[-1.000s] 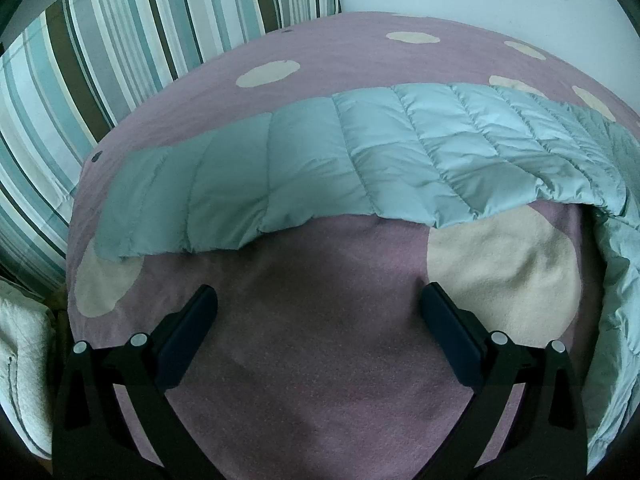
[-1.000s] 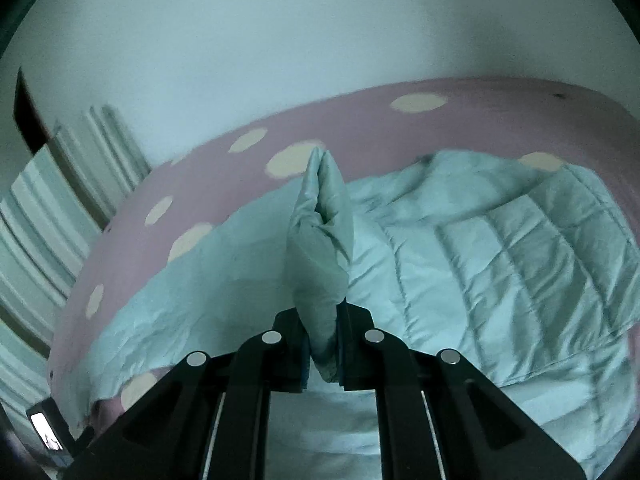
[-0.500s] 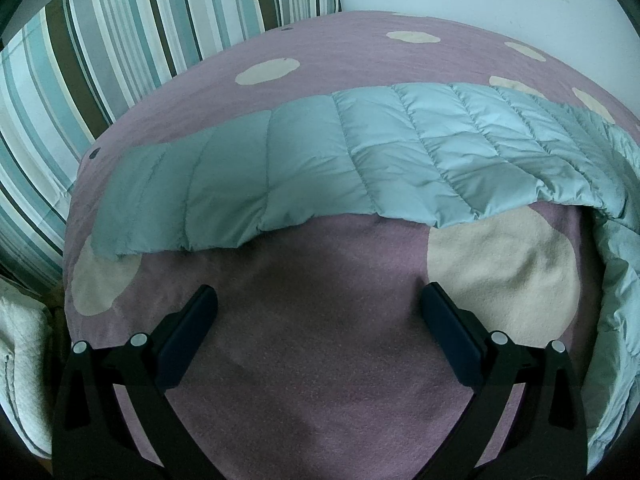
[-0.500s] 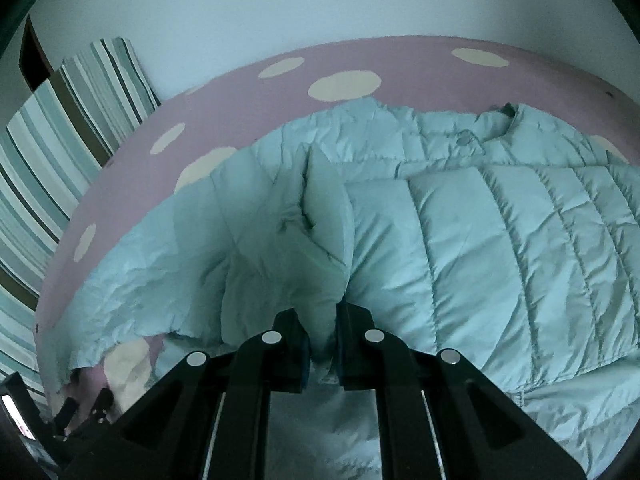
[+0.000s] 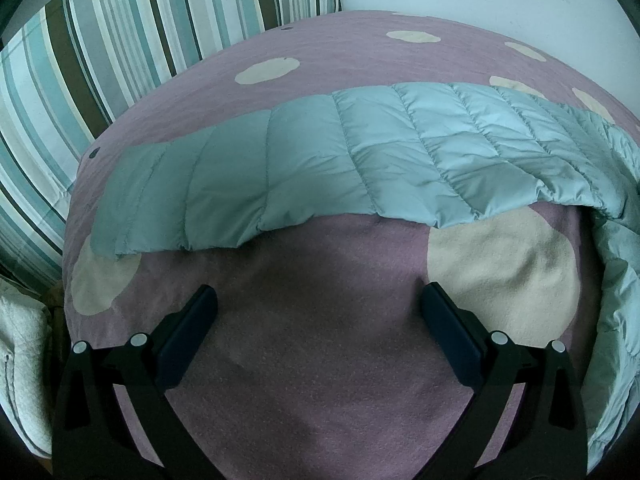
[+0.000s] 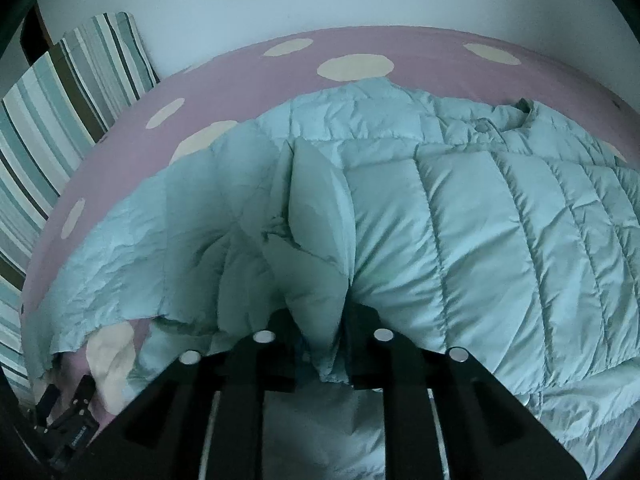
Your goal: Fold large clothes
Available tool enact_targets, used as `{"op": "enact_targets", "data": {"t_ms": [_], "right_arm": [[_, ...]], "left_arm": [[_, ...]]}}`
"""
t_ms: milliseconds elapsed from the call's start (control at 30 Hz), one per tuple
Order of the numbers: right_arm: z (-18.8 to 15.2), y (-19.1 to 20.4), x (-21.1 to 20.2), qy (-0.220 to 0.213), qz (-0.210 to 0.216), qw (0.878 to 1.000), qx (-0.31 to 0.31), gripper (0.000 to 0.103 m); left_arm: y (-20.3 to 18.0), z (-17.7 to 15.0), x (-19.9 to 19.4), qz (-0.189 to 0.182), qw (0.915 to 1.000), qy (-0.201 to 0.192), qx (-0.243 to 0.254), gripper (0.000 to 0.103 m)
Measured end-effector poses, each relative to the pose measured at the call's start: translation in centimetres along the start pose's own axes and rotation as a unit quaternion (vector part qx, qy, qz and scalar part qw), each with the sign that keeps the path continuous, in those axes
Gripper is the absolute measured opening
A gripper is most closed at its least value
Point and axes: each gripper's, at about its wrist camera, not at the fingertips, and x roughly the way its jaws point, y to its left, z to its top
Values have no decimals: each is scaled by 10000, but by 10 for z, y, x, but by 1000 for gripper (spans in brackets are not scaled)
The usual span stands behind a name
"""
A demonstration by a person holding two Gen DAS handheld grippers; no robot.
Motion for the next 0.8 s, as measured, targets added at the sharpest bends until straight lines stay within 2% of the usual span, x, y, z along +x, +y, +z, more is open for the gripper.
{"op": "enact_targets", "data": {"t_ms": [67,100,167,267,400,433,533,633,700,800], "right_arm": [[-1,2,-11,-41,162,9999,-19,38],[-2,3,-20,-112,242,9996,-59,40],[-4,-2,-39,-310,276,9991,-123,40],[-5,-36,-72,-635,143,9979,64,40],[-4,-123,-104,-837,-293,9932,760,38],[-3,-157,-111,-900,-595,9891,1001,38],[2,-233,-120,-961,-988,9764,1662,38],[5,-282,-114,-914,-1454,9651,1978,40],[5,-299,-105,-789,-1421,9643,2093,44],[5,-314,-87,-572,-1159,9674,2180,43]], "left_arm": [[0,0,0,-3,10000,2,-2,101],[0,1,0,1,10000,2,2,101],[0,0,0,4,10000,-1,3,101],[0,1,0,-13,10000,8,-7,101],[0,1,0,8,10000,1,8,101],[0,1,0,7,10000,1,7,101],[0,1,0,1,10000,3,4,101],[0,1,0,4,10000,4,6,101],[0,1,0,8,10000,1,12,101],[0,1,0,39,10000,0,31,101]]}}
